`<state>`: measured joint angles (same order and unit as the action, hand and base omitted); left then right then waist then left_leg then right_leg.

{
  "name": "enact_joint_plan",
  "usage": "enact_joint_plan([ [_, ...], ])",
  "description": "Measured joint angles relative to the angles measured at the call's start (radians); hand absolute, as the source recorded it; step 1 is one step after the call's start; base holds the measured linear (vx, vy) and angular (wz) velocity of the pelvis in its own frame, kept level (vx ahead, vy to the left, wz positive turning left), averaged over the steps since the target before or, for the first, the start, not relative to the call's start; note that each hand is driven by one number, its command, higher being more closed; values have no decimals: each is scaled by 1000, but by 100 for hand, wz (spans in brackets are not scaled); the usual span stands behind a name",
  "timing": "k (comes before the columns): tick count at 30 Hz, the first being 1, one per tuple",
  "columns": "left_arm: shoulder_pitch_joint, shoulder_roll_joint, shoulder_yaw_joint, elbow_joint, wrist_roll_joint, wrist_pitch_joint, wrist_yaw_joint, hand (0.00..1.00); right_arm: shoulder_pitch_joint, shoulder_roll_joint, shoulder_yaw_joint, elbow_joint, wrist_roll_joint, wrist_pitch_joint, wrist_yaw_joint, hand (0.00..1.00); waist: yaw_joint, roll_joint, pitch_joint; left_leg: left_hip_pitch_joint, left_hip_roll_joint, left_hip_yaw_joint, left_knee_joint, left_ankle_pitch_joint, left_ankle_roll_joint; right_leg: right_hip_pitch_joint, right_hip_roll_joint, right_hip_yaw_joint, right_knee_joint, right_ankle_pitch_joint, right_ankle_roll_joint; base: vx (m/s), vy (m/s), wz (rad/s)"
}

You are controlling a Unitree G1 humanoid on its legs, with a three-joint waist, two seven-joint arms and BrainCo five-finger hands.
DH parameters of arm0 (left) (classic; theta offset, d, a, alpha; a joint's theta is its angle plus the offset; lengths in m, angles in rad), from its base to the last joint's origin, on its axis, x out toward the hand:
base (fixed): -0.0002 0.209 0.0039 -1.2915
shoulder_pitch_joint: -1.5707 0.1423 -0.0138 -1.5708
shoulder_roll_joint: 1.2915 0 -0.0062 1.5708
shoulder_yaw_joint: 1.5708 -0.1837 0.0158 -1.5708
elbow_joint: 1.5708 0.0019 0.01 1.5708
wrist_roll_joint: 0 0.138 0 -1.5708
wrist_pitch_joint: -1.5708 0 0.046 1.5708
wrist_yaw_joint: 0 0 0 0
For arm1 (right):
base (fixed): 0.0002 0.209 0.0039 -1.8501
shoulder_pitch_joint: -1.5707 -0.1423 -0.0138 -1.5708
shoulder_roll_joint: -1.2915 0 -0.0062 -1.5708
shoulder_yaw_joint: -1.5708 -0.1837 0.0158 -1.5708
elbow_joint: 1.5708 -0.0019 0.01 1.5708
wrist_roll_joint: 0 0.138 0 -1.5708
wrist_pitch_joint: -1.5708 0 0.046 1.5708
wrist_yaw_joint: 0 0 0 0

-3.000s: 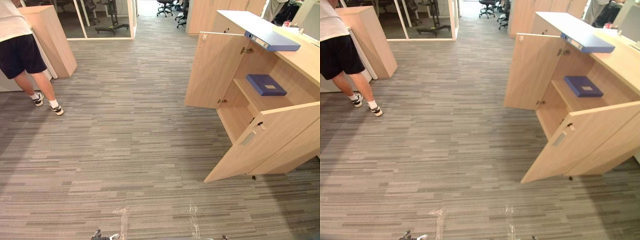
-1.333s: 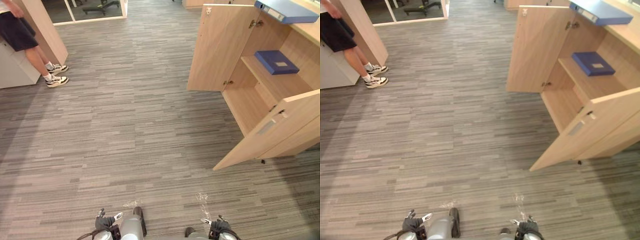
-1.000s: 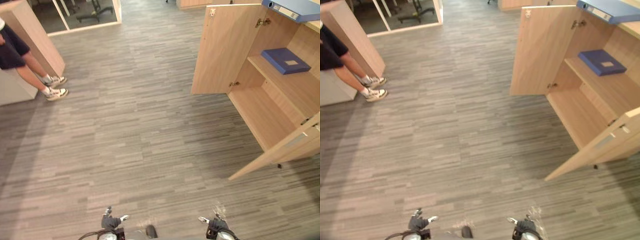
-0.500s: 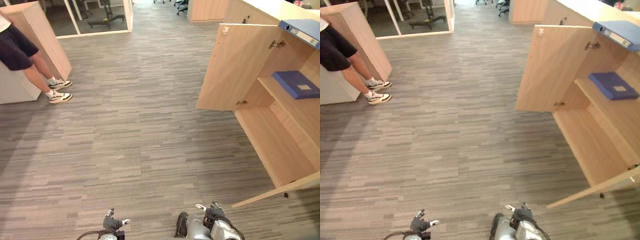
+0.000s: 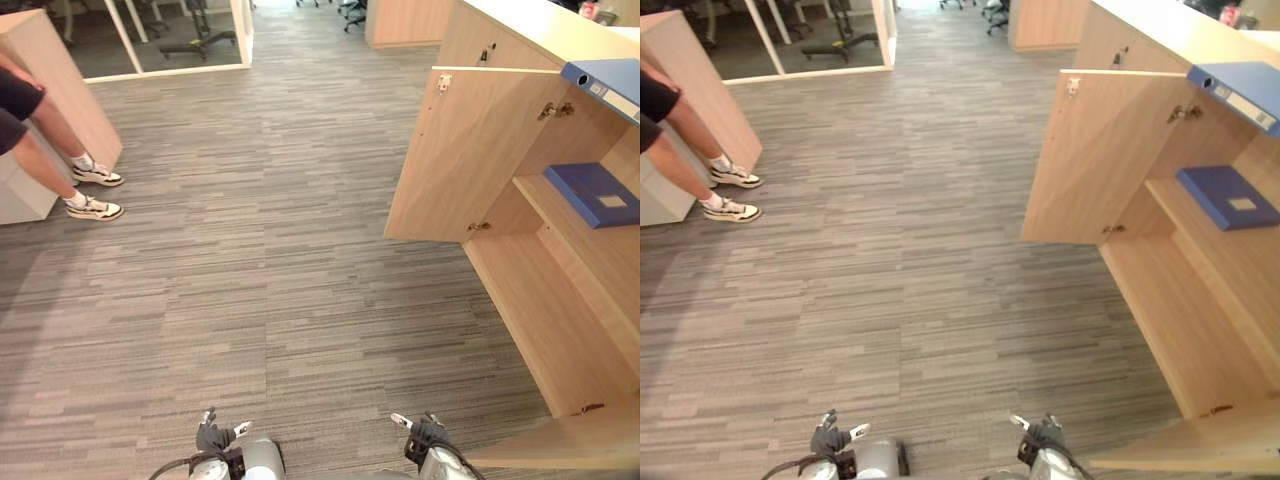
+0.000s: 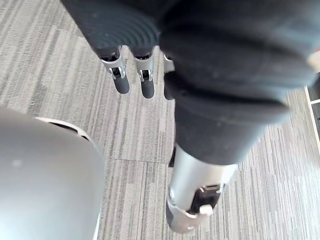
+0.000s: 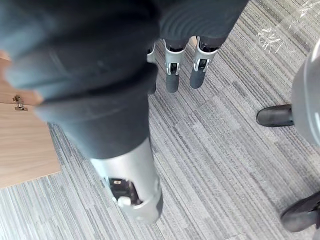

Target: Walk over to the cabinet, pick up the folder, carry it to the office cabinet, place the folder inside the office cabinet, then close the office cabinet door

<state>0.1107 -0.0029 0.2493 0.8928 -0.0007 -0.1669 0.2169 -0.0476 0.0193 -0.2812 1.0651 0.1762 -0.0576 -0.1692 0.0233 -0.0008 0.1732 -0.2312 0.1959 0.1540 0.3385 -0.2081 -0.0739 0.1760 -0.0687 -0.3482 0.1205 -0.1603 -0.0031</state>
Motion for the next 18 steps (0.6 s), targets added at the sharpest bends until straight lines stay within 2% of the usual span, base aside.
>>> enact_joint_plan([
  [1,-1,-4,4,2,-2,0,7,0,2,-2,4,0,0,-1,-1,0,5,1,0,6,-3,-21,-89,69,-11,18,-17,16,-11,-8,33,346,329,-47],
  [2,-1,-4,4,5,-4,0,10,0,6,-3,9,2,0,-1,-1,0,9,2,-4,12,-7,-26,-96,111,-26,26,-27,27,-11,-13,50,337,367,-51],
  [3,-2,-3,4,17,-9,0,13,0,8,-2,9,13,0,-1,-1,0,14,-1,-13,26,-30,-40,-105,217,-30,39,-48,53,-19,-18,81,380,427,-48],
  [4,-4,0,8,20,-18,0,13,0,4,7,9,23,0,-1,-1,0,17,-11,-22,27,-55,-41,-96,247,-12,46,-75,67,-31,-18,95,475,484,-43],
  [5,-11,19,16,29,-32,2,16,0,4,27,8,37,0,-1,-1,0,16,-47,-33,25,-90,-17,-72,226,6,48,-117,74,-35,-1,118,445,448,-35],
  [6,-12,30,31,45,-52,1,18,0,9,37,7,49,-1,1,0,0,18,-66,-45,30,-117,11,-43,192,29,48,-157,84,-32,17,145,348,330,-24],
  [8,-14,38,36,61,-68,2,19,0,12,34,-2,63,-1,3,1,0,19,-69,-55,63,-152,45,-37,150,54,45,-199,110,-3,36,155,250,263,-39],
  [10,-13,35,31,90,-67,2,20,0,15,19,-4,69,-4,5,4,0,21,-53,-69,121,-194,81,-74,123,83,0,-257,154,113,52,148,262,315,-46],
  [11,-10,36,16,99,-64,4,19,0,24,12,-14,69,-5,8,8,0,16,-45,-77,166,-226,92,-116,118,94,-57,-297,182,243,65,129,316,456,-24],
  [12,-2,38,-6,101,-59,5,19,0,35,2,-26,62,-6,14,11,0,4,-42,-81,209,-257,97,-157,113,111,-125,-345,184,409,92,85,262,382,-15],
  [13,-2,38,-13,104,-57,5,19,0,37,-3,-42,58,-5,17,11,0,-6,-41,-81,235,-269,106,-174,111,117,-161,-372,176,499,108,30,282,379,2],
  [14,-3,40,-20,120,-54,7,19,0,41,-15,-52,53,-5,17,10,0,-16,-36,-78,278,-288,108,-198,107,125,-228,-427,134,687,115,-70,214,226,12],
  [15,3,49,-27,129,-47,10,19,0,45,-26,-51,38,-5,14,9,0,-36,-32,-75,324,-293,102,-217,104,130,-261,-450,61,800,94,-69,252,252,14],
  [16,7,53,-28,130,-45,11,19,0,45,-27,-54,38,-4,15,9,0,-37,-29,-74,342,-291,104,-230,104,130,-263,-449,21,820,82,-54,207,129,9],
  [17,11,58,-30,128,-42,10,19,0,46,-25,-64,38,-5,14,7,0,-39,-26,-70,381,-283,105,-249,104,130,-271,-432,-58,817,43,-33,195,59,-7],
  [18,11,59,-35,128,-38,11,19,0,44,-23,-72,39,-5,16,8,0,-40,-24,-67,397,-271,110,-251,103,130,-288,-390,-106,763,-3,-4,188,19,-12],
])
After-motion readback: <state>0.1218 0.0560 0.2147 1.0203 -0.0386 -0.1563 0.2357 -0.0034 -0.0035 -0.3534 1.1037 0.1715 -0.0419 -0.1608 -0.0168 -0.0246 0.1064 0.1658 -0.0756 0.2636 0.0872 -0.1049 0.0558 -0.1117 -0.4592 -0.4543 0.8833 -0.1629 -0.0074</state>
